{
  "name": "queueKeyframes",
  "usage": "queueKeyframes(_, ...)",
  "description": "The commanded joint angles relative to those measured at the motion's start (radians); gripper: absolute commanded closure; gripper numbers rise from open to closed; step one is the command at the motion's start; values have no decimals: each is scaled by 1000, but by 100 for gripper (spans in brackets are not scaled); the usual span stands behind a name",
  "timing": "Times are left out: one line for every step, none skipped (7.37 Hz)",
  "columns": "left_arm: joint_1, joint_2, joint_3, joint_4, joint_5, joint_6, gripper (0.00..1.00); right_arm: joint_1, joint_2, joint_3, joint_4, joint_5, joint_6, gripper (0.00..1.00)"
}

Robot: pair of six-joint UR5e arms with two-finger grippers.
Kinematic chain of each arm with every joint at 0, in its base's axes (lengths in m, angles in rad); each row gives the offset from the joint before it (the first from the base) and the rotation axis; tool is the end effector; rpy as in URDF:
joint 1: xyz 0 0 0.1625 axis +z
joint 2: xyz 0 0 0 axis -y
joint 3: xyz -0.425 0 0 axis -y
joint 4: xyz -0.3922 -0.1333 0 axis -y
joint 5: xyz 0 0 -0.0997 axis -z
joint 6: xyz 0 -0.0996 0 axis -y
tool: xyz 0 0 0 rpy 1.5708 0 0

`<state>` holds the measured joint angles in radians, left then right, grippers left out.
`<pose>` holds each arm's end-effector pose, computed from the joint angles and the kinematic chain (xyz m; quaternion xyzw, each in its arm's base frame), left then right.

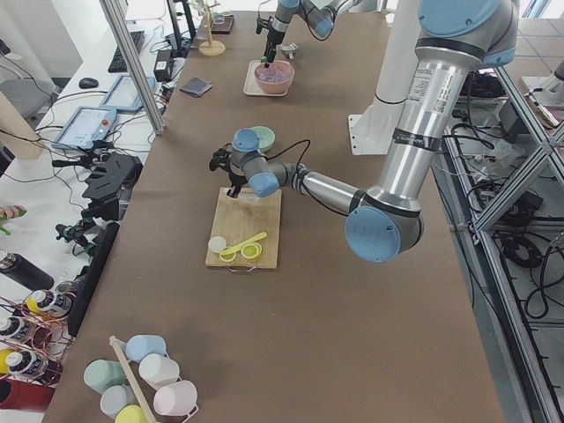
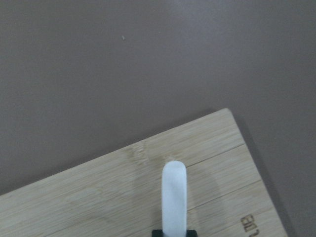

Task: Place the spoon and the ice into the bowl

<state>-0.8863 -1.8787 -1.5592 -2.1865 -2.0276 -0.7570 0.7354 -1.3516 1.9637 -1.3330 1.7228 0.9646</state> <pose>0.3327 -0.5489 0.4289 0.1881 0.4358 0.0679 0.8775 -0.3309 -0.4588 0.3421 0.2013 -0.3650 0.0274 0.9086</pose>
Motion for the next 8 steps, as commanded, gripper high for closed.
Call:
queueKeyframes(6,-72,-59,1,6,-319,100,-1,2,-2,1,6,2,1)
queueKeyframes(56,-109,-67,1,35,-458,100,-1,2,-3,0,7,5,1)
queueKeyframes(132,-150,-65,1,176,-602,100,-2,2,-3,1,8,5,1)
queueKeyframes(220,-180,-59,5,305,-696,100,-2,2,-5,2,8,3,1)
queueKeyframes(268,-207,-52,8,398,-761,100,-2,3,-5,2,8,3,1)
queueKeyframes(309,-221,-47,10,462,-813,100,-2,2,-6,2,6,3,1)
queueKeyframes(337,-229,-39,10,513,-820,100,-2,3,-6,3,6,3,1)
queueKeyframes(354,-230,-26,10,532,-818,89,-5,3,-8,5,3,5,1)
